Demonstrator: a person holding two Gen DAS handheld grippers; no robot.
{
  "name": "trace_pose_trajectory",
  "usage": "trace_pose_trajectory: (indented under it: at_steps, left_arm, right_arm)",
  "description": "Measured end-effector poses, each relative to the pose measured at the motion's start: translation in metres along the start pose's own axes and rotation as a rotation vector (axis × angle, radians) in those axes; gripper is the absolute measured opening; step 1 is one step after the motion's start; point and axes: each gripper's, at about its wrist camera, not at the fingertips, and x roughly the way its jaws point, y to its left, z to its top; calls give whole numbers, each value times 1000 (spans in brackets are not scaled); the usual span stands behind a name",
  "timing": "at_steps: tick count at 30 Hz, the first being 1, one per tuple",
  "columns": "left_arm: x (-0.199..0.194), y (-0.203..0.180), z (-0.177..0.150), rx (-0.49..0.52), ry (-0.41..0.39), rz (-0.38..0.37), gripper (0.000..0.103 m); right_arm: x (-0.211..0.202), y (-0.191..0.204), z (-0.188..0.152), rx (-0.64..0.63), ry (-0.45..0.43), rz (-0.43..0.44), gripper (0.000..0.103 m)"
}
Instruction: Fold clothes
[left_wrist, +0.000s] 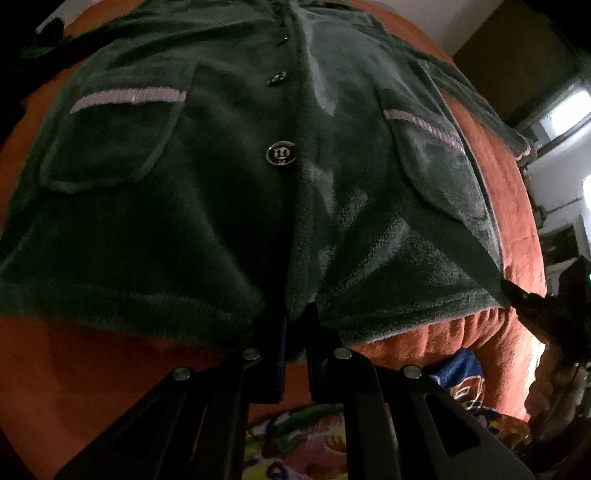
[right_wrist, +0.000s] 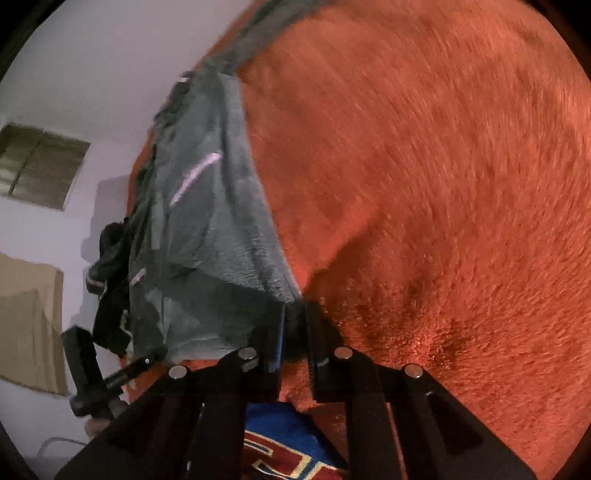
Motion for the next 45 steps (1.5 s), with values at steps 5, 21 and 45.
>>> trace_pose_trajectory:
  at_steps: [5,21,45]
  left_arm:
    - [-40,-10,0,80,-56,-10,13]
    - [-126,79,30,12,-237,44,63]
    - [-61,175,272,-181,-156,162,64]
  right_arm:
    - [-12,3,5,28,21,21,27]
    - [-94,132,70,-326,-126,-164,60]
    - [39,205,295,-220,-82,-340,61]
